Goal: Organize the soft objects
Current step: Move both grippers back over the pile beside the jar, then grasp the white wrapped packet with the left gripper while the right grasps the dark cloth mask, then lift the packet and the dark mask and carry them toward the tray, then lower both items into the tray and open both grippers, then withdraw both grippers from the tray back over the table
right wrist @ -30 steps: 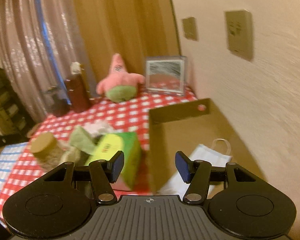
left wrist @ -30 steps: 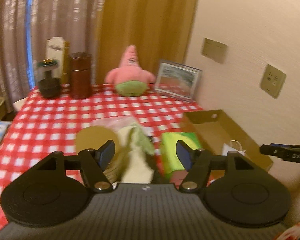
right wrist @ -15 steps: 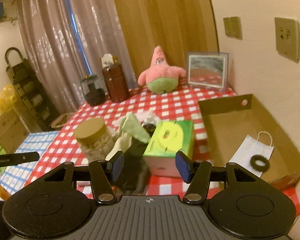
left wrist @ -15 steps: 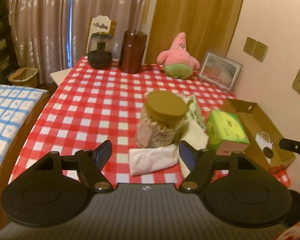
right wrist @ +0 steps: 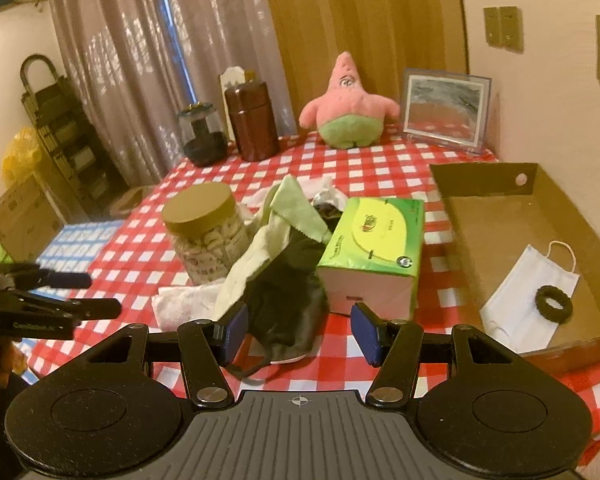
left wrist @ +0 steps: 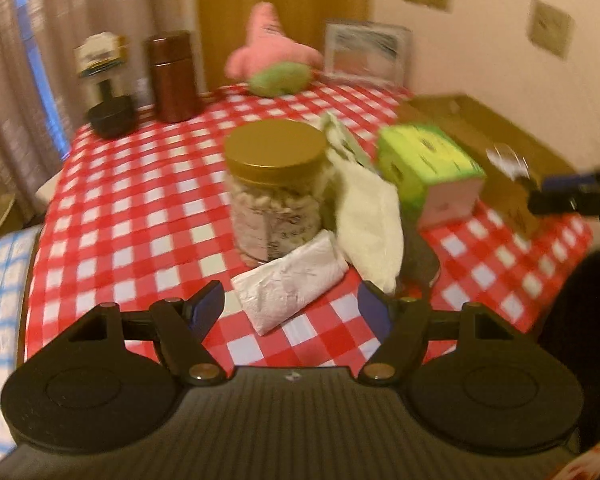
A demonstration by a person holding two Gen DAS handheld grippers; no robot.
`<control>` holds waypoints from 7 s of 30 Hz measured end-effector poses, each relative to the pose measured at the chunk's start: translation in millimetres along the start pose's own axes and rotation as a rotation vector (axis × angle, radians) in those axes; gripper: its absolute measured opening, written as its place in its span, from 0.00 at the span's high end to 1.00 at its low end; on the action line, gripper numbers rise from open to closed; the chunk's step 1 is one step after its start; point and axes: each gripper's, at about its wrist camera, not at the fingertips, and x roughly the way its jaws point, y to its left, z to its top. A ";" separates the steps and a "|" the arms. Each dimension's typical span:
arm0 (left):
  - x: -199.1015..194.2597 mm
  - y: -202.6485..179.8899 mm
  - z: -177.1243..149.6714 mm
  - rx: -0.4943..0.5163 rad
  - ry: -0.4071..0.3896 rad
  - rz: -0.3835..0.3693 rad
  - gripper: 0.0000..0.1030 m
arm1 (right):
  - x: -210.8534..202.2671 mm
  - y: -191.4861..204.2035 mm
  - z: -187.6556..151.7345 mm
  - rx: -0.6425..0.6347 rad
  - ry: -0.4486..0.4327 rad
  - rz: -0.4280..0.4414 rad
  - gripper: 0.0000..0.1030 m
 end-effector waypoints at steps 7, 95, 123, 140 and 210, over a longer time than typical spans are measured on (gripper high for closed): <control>48.4 10.2 -1.5 0.164 0.077 -0.053 0.26 | 30.8 3.4 -8.6 -0.018 0.064 0.001 0.44; -19.6 -9.5 28.3 -0.265 -0.078 -0.149 0.92 | 7.0 36.6 49.2 -0.322 -0.174 -0.127 0.94; 19.2 -155.4 157.8 -0.119 -0.157 -0.405 0.92 | -93.3 -98.6 81.2 -0.189 -0.350 -0.378 0.94; 128.9 -247.6 185.2 -0.068 -0.059 -0.424 0.68 | -60.1 -186.3 44.4 -0.108 -0.260 -0.472 0.94; -56.8 -47.4 19.7 -0.352 -0.093 -0.034 0.35 | -64.2 -9.4 6.9 0.018 -0.110 -0.036 0.36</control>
